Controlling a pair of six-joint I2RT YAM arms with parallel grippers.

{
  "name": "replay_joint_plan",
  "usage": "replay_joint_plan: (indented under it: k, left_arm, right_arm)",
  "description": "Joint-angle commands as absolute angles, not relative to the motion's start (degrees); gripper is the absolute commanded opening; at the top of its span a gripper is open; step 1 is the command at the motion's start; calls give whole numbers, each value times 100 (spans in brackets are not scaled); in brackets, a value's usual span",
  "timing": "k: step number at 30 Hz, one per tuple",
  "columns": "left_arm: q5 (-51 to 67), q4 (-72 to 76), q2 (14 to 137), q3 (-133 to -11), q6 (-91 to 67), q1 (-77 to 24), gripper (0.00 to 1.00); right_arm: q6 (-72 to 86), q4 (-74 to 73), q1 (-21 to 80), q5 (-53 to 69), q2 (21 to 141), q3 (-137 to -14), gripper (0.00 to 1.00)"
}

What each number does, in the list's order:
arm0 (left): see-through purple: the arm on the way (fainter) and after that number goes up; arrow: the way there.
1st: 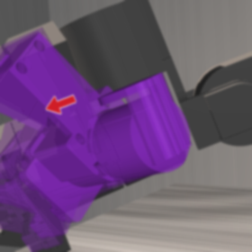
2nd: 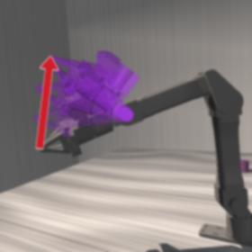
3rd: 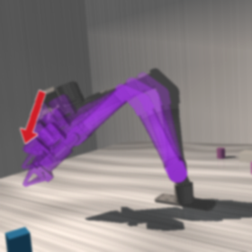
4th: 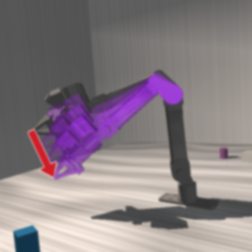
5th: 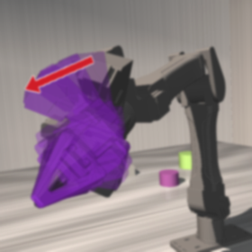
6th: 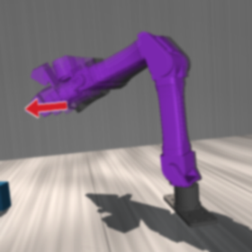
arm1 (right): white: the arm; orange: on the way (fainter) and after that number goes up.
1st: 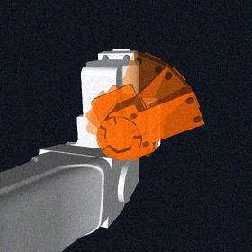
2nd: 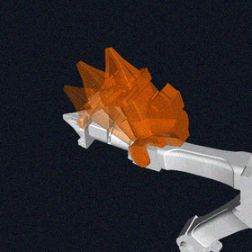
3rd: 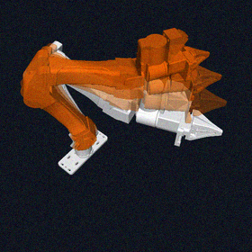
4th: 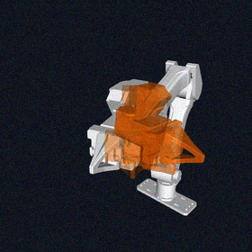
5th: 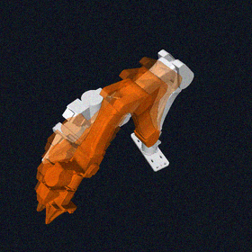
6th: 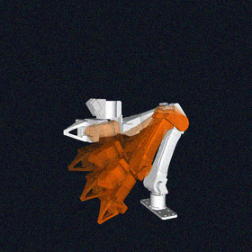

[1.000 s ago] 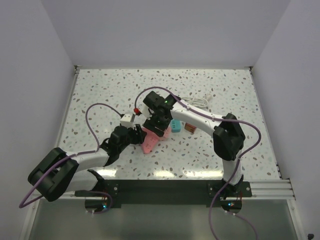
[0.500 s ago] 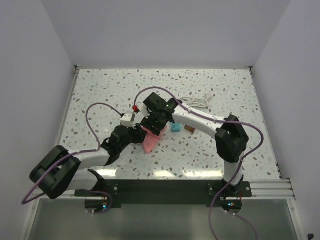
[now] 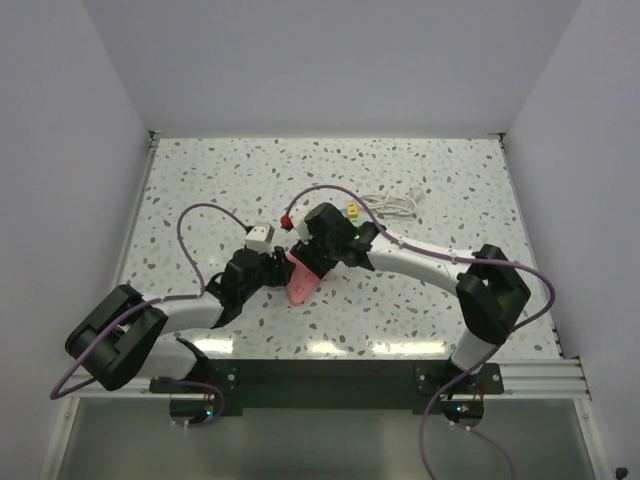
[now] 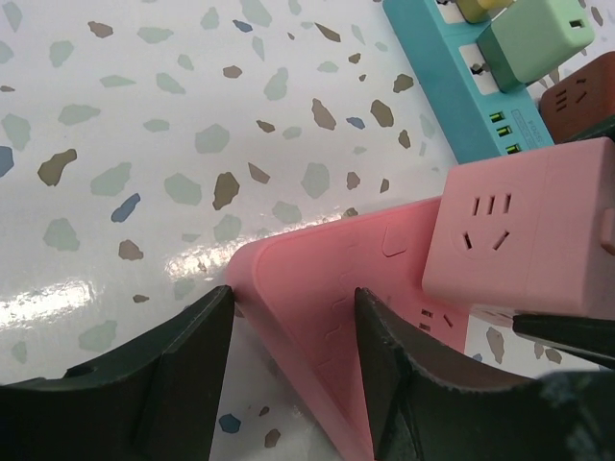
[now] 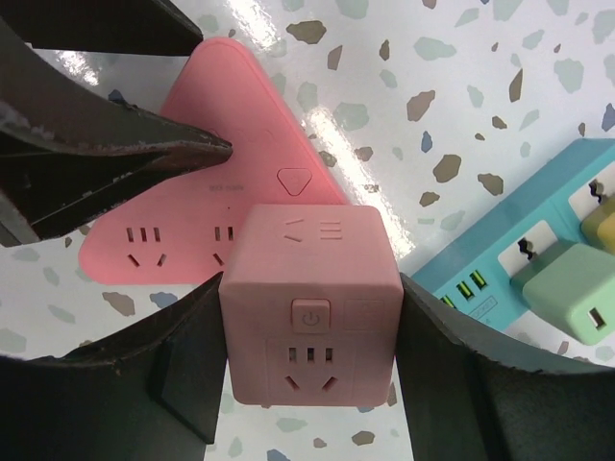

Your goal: Insert the plug

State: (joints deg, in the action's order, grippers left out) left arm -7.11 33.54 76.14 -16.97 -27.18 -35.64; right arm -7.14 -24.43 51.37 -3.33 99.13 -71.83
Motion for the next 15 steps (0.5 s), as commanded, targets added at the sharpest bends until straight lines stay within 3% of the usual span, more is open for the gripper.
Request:
replay_joint_plan:
  k: [1, 15]
  left_arm:
    - [-466, 3182, 7805, -1837, -2540, -3525, 57]
    - [-413, 3120, 7893, -1863, -2452, -3384, 56]
  right_arm:
    - [-308, -2435, 5177, -519, 9792, -6478, 0]
    - [-141, -1925, 5168, -536, 10301, -6082, 0]
